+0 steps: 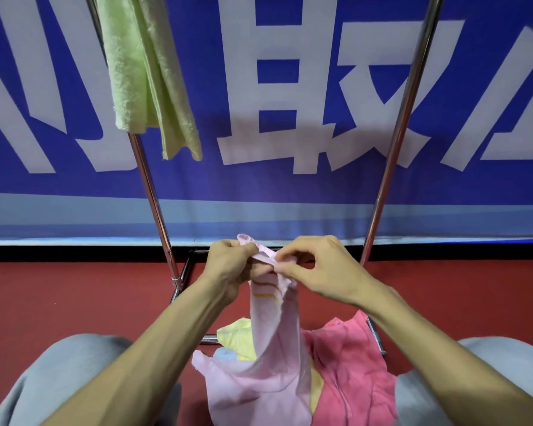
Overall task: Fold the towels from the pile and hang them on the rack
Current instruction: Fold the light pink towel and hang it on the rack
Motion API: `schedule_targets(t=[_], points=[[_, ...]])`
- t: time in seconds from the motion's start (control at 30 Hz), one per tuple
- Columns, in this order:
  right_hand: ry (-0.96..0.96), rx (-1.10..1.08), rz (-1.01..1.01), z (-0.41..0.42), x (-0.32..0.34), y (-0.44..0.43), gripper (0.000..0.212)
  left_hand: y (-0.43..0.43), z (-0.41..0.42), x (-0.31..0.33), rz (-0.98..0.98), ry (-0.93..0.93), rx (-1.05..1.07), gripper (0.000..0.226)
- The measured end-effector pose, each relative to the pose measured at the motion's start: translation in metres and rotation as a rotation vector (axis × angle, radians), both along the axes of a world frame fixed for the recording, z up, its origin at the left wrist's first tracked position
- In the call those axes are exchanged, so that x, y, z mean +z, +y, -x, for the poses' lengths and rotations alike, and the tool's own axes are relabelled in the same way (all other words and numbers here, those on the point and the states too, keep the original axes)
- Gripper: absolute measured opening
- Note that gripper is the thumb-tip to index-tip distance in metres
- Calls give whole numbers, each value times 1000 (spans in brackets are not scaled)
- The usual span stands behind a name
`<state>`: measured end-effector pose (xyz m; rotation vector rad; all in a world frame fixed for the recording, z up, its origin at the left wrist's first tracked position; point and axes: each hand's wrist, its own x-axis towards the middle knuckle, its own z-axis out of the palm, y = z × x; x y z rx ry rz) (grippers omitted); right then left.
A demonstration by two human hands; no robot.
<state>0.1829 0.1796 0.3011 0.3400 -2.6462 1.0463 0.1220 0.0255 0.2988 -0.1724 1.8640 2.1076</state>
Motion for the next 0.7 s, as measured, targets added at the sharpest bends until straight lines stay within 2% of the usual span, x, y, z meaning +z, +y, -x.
schedule_targets(t=[0.1,0.17,0.27,0.33,0.4,0.47,0.57,0.7], points=[[-20,-12,-114,0,1,2,36,-1,0,2,-75,-53,36,12],[-3,-11,-170,1,-1,1,40,-1,0,2,-101,-71,42,13],[61,-15,-194,5,-4,1,20,-2,0,3,-90,-67,14,14],[70,-23,-193,6,-3,4,14,-2,-1,6,-65,-52,-40,5],[76,-17,-209,6,-1,9,13,-7,3,8,-21,-23,-80,18],[66,-4,-192,6,1,13,13,-12,6,10,161,70,-163,20],[33,12,-94,4,5,17,14,-19,6,12,516,282,-334,3],[-26,46,3,3,9,20,24,-23,13,6,801,523,-567,17]])
